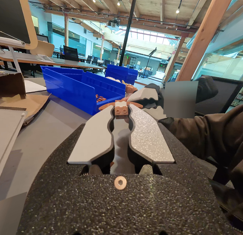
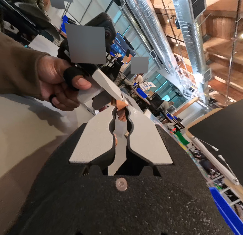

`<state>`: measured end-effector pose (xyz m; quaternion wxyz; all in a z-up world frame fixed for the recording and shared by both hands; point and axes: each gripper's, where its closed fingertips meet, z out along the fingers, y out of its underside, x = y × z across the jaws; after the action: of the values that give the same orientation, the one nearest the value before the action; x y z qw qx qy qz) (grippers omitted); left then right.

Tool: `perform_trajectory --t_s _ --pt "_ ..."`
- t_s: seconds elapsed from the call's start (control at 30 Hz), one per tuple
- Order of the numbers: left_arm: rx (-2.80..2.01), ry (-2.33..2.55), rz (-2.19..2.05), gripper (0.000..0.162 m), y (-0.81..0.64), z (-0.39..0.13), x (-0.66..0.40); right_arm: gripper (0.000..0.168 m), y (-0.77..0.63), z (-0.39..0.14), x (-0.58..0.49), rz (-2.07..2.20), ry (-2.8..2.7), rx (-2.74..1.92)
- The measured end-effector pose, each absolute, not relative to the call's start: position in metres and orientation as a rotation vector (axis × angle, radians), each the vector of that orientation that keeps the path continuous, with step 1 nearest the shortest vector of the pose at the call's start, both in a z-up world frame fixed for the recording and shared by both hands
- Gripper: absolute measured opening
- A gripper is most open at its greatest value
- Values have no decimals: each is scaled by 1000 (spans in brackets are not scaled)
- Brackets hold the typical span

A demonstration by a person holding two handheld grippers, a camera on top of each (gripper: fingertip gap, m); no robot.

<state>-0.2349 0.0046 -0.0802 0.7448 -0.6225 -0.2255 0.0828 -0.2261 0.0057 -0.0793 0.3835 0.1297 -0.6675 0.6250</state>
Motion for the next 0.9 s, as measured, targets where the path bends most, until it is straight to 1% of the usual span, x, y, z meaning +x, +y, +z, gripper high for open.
perform_trajectory --t_s 0.2,0.37,0.47,0.6,0.67,0.73,0.8,0.9 --pt "-1375 -477 187 18 4 -80 -233 12 5 -79 -223 1749 -1795 289" --pt "-1381 -467 195 18 3 -80 -232 13 5 -80 -222 1771 -1813 296" --pt "-1398 -445 271 18 -1 -79 -233 13 7 -84 -219 1793 -1880 336" --pt "-1406 -319 445 18 -12 -67 -225 23 15 -81 -224 1951 -1998 218" --pt "-1422 -220 549 17 -13 -63 -217 38 14 -82 -225 2102 -2124 109" --pt "-1464 -199 575 17 -12 -69 -217 51 12 -81 -223 2142 -2148 98" --pt "-1503 -271 535 18 -12 -77 -225 52 11 -82 -220 2025 -2065 193" --pt "-1484 -327 466 17 -12 -78 -228 52 6 -88 -217 1731 -1902 363"
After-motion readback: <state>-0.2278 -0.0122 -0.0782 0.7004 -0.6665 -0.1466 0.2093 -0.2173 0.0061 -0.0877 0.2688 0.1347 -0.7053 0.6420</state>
